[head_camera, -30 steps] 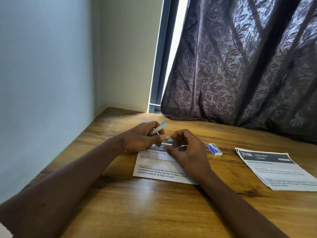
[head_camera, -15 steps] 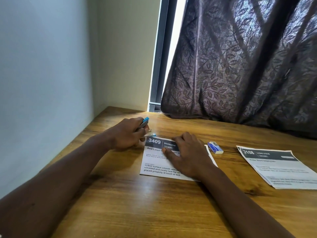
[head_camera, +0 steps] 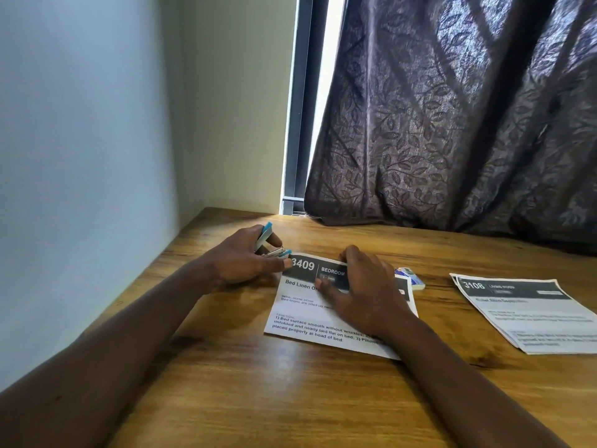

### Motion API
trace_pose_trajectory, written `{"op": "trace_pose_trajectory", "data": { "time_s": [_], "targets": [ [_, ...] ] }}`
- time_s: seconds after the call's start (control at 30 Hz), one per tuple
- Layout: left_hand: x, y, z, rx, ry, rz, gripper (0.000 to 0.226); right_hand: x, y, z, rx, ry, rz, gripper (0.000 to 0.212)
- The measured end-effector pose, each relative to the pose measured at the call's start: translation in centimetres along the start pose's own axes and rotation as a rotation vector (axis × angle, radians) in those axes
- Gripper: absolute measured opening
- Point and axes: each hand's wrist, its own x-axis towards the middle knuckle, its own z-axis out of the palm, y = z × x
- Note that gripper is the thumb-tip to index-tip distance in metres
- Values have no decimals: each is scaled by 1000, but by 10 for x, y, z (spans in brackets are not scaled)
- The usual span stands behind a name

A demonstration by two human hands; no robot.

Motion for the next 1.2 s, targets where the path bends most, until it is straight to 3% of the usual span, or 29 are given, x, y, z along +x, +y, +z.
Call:
{"op": "trace_pose_trajectory", "data": {
  "time_s": [0.3, 0.47, 0.57, 0.77, 1.0, 1.2],
  "targets": [
    [3, -9, 5, -158, -9, 22, 37, 1, -2, -2, 24, 127, -118, 46],
    [1, -6, 11, -248, -10, 36, 37, -1, -3, -5, 91, 217, -146, 23],
    [-2, -3, 17, -246, -4, 94, 34, -2, -6, -4, 129, 218, -146, 24],
    [-1, 0, 21, -104, -35, 202, 24, 0, -5, 0, 19, 113, -169, 23],
    [3, -7, 13, 366, 81, 272, 16, 1, -1, -1, 40, 108, -119, 32],
    [-1, -6, 15, 369, 80, 331, 13, 3, 1, -3, 72, 150, -94, 26]
  ]
}}
